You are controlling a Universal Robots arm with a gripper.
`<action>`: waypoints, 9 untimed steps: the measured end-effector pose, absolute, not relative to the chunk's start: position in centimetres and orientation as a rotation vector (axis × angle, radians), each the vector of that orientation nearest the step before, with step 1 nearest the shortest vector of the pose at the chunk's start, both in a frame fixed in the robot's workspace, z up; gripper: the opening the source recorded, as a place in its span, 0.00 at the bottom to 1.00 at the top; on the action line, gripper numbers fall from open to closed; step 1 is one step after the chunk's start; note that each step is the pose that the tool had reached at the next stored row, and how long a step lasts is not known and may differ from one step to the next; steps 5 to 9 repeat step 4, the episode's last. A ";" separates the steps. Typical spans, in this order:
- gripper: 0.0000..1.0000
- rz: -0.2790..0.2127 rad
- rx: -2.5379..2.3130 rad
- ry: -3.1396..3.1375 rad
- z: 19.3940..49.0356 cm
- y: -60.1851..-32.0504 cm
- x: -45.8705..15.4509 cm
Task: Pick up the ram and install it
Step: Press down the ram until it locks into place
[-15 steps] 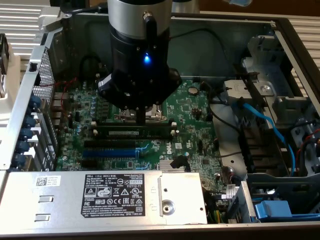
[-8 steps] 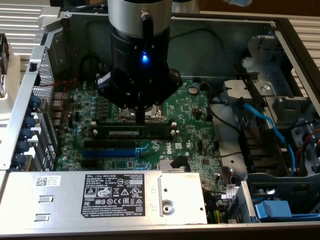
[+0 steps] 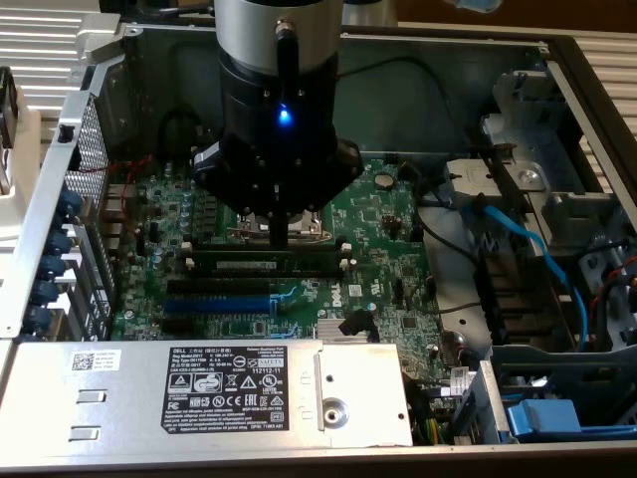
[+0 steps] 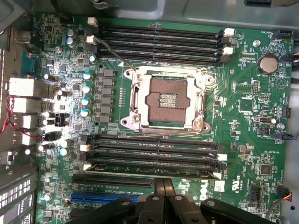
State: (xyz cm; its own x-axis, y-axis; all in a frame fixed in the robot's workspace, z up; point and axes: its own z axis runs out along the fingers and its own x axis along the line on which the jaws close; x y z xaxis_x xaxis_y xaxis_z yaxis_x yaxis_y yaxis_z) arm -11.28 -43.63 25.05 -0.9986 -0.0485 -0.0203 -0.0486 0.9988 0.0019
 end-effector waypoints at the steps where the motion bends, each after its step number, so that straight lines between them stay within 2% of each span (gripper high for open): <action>1: 0.10 0.004 -0.076 3.120 25.1 -43.6 -11.3; 9: 0.10 0.004 -0.076 3.120 25.1 -43.6 -11.3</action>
